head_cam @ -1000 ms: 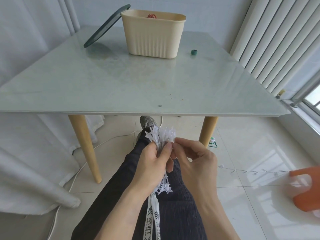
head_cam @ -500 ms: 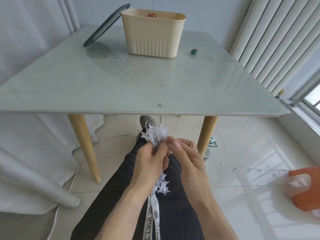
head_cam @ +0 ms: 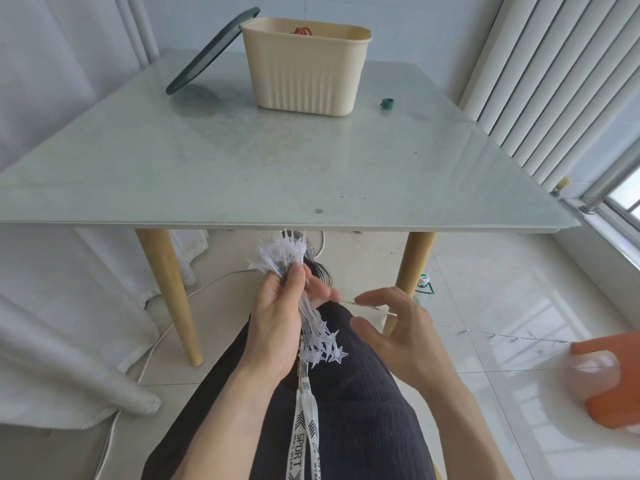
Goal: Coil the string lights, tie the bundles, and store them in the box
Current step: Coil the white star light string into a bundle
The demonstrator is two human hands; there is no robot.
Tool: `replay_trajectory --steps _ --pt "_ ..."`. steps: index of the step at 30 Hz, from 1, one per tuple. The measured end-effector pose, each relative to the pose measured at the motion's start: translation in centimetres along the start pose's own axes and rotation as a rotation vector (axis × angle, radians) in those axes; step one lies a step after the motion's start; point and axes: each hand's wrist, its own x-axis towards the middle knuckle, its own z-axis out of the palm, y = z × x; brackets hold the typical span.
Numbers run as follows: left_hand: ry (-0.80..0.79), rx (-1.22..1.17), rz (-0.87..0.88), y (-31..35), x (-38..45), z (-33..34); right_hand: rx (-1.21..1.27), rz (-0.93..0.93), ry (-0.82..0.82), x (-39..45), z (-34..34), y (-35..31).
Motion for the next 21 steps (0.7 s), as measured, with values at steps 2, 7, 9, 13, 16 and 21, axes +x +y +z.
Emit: replay_trajectory --steps 2,7,9,13,16,21 --pt "0.002 -0.036 0.003 0.0 0.0 0.1 -0.035 0.013 0.009 0.1 0.0 1.6" --pt "0.065 -0.053 -0.016 0.9 0.5 -0.3 -0.094 0.188 -0.087 0.2 -0.4 5.1" --pt "0.083 -0.049 -0.037 1.0 0.6 -0.4 -0.127 0.256 -0.125 0.2 -0.8 5.7" --pt "0.091 0.014 -0.074 0.8 0.5 -0.5 -0.054 0.279 -0.096 0.2 -1.0 5.6" --pt "0.101 0.043 -0.086 0.7 0.5 -0.5 0.095 0.248 0.002 0.4 -1.1 4.5" --pt "0.105 0.058 -0.104 0.7 0.5 -0.4 0.244 0.191 0.017 0.6 -1.4 2.3"
